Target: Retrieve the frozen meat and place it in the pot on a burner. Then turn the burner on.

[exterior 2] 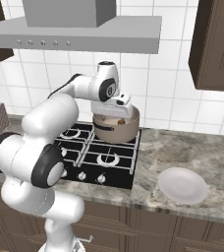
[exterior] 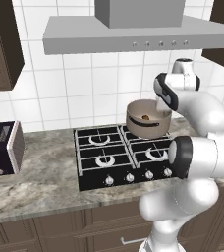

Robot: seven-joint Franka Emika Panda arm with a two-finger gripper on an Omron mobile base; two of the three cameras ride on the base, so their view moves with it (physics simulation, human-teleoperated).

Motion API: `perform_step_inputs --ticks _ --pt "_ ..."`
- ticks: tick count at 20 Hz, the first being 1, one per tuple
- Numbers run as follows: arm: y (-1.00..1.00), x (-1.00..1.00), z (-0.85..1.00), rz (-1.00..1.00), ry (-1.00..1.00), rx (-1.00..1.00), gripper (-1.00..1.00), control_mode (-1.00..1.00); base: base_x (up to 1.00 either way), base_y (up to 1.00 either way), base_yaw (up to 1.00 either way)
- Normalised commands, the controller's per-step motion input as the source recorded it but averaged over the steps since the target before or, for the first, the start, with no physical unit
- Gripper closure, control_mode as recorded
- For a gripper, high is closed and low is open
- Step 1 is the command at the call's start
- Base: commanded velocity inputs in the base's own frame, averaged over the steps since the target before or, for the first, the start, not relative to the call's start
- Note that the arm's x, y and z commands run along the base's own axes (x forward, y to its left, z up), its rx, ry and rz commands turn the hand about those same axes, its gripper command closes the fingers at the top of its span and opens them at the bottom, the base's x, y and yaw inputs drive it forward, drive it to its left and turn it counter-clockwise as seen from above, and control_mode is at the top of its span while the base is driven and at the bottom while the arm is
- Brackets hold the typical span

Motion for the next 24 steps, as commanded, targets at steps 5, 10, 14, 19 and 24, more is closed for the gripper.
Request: perform_step_inputs --ticks 5,10,14,19,24 --pt "0.28 -0.56 -0.52 0.06 0.11 0.02 -1.0 -1.0 0.0 0.0 0.0" --pt "0.17 -0.38 -0.28 0.02 0.01 0.0 -1.0 -1.0 0.0 0.0 0.0" --pt "0.0 -0.24 -0.23 0.0 0.0 0.0 -1.0 -1.0 0.0 0.0 0.0" --pt "0.01 -0.36 -0.2 0.0 -0.03 0.0 -1.0 -1.0 0.0 0.0 0.0" --pt "0.01 -0.06 -0.14 0.0 0.0 -0.05 -1.0 -1.0 0.0 0.0 0.0"
